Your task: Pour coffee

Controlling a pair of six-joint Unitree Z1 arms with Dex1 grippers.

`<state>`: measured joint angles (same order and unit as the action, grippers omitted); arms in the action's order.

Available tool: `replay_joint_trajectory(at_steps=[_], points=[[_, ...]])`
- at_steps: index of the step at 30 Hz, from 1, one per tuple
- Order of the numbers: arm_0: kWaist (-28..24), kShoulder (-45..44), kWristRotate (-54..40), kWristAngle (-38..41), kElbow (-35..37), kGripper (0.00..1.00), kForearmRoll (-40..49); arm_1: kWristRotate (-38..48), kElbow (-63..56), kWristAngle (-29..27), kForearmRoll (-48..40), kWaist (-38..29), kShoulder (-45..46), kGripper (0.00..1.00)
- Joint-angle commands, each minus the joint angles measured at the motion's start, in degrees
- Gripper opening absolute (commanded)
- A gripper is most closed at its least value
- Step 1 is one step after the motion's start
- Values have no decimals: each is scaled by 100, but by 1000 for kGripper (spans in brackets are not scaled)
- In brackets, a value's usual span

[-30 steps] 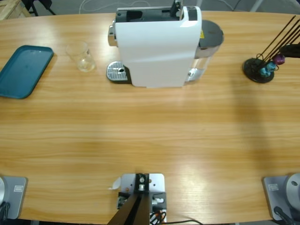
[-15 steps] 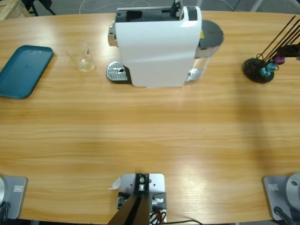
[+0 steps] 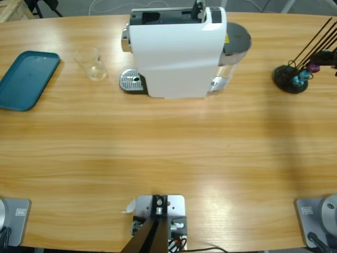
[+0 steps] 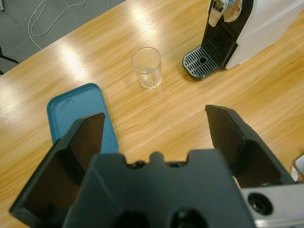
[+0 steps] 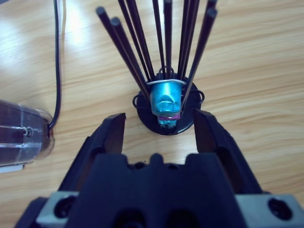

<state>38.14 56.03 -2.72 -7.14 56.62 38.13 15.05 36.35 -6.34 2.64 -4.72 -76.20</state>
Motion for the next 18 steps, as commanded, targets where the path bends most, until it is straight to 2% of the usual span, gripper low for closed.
replay_joint_trajectory(at_steps=[1,2,3,5,7,8,17,18], points=[[62,63,-80,72,-244,908,54,-55,-137,10,-90,129,-153,376],[62,58,-80,72,-246,908,54,-55,-137,12,-98,129,-149,273],[62,59,-80,72,-248,908,54,-55,-137,10,-109,129,-149,221],[62,59,-80,72,-248,908,54,-55,-146,19,-119,138,-151,197],[62,59,-89,72,-248,908,53,-55,-146,19,-128,138,-156,46],[62,61,-89,72,-248,908,51,-55,-146,19,-132,138,-158,0],[69,49,-106,72,-257,908,46,-55,-155,3,-132,138,-170,22],[69,49,-110,72,-257,908,46,-55,-155,3,-132,138,-162,338]])
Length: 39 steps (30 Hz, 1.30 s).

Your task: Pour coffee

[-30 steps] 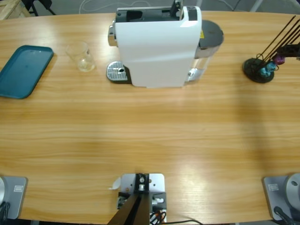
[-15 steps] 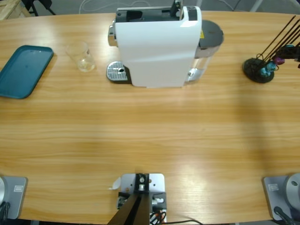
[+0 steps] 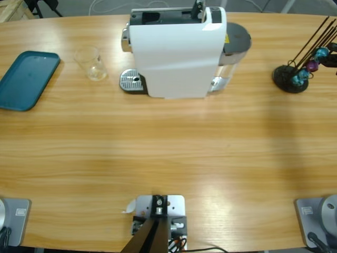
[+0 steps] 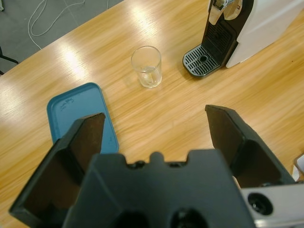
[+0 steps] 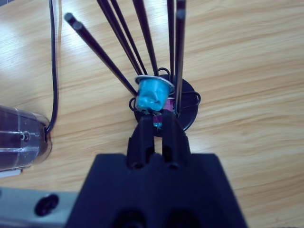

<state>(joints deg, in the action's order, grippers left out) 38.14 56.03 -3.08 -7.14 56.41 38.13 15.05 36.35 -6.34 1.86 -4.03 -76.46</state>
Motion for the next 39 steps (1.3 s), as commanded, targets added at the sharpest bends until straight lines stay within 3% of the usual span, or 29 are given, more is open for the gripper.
replay_joint_trajectory(at_steps=[1,3,5,13,24,26,28,29,37,38,39], points=[[69,45,-79,72,-236,908,51,-55,-158,-11,-51,69,-125,605],[71,40,-79,72,-236,908,53,-41,-167,-88,-16,69,-116,795],[71,40,-79,72,-236,908,47,-37,-172,-122,23,69,-111,896],[71,31,-79,72,-245,908,49,-37,-151,-130,42,69,-144,913],[71,24,-79,72,-253,908,46,-37,-96,-139,-46,95,-346,671],[71,31,-79,72,-262,908,37,-37,-102,-169,-46,93,-320,502],[71,22,-79,72,-262,908,37,-37,-107,-190,-46,95,-306,435],[71,22,-79,72,-264,908,37,-37,-110,-204,-46,93,-295,353],[89,22,-79,72,-280,908,28,-34,-186,-246,-127,91,-114,320],[89,22,-79,72,-280,908,28,-34,-198,-245,-144,95,-102,184],[89,22,-79,72,-287,908,28,-32,-211,-245,-160,93,-90,125]])
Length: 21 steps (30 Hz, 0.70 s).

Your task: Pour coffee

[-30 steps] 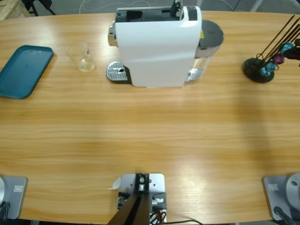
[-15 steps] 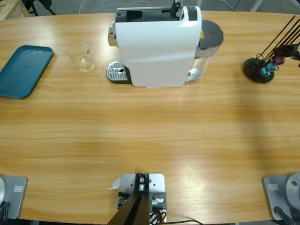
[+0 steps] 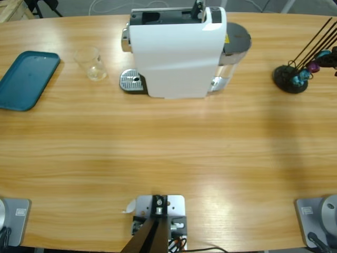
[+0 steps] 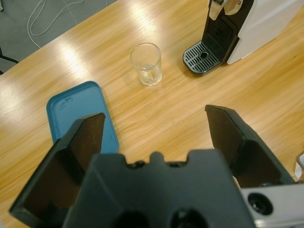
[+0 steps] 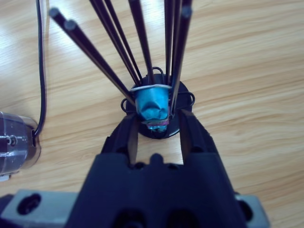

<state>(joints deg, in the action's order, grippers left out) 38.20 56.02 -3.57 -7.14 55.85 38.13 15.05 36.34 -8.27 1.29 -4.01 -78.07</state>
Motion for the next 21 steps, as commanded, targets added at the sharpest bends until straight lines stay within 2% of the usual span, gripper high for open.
replay_joint_trajectory(at_steps=[1,3,4,15,21], points=[[83,23,-30,72,-233,908,21,-36,-222,-49,-124,92,81,90],[83,23,-30,72,-233,908,19,-36,-233,-43,-138,93,81,54],[83,23,-30,72,-236,908,14,-36,-233,-51,-138,93,81,0],[92,23,-30,72,-259,908,-7,-39,-243,-52,-154,93,93,0],[92,7,-30,72,-257,910,-16,-116,-227,-96,97,92,656,0]])
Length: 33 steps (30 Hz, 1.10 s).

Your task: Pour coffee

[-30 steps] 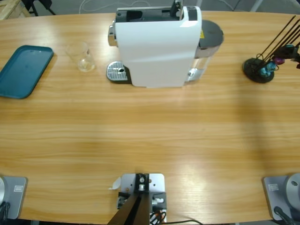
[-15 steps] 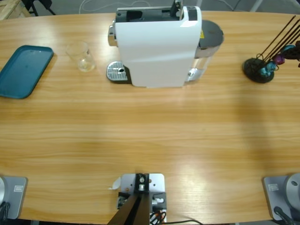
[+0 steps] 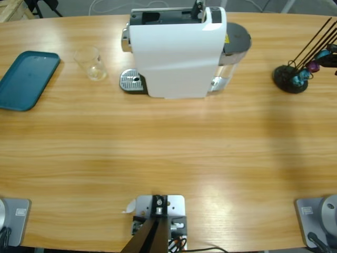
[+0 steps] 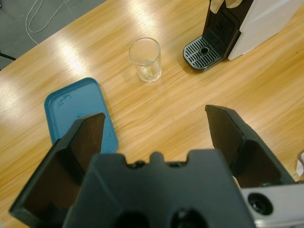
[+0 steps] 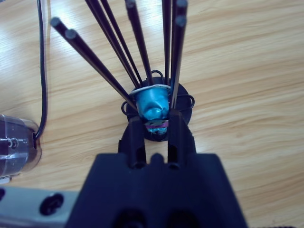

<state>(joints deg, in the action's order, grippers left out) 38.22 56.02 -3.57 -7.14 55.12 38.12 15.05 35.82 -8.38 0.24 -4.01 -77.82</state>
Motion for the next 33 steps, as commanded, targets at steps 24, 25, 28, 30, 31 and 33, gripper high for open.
replay_joint_trajectory(at_steps=[24,25,28,30,31,33], points=[[124,16,-48,162,-203,959,-32,-1500,1848,590,2844,-2280,1830,0],[131,28,-48,202,-203,963,-32,-1649,2022,666,3243,-2791,1686,0],[133,31,-48,273,-203,961,-32,-2277,2451,599,4333,-4122,965,0],[133,17,-48,274,-203,959,-32,-3027,2482,362,4651,-4639,691,0],[133,-2,-48,274,-203,959,-31,-3240,2472,267,4706,-4746,693,0],[133,-37,-48,274,-207,959,-24,-3421,2490,98,4646,-4843,820,0]])
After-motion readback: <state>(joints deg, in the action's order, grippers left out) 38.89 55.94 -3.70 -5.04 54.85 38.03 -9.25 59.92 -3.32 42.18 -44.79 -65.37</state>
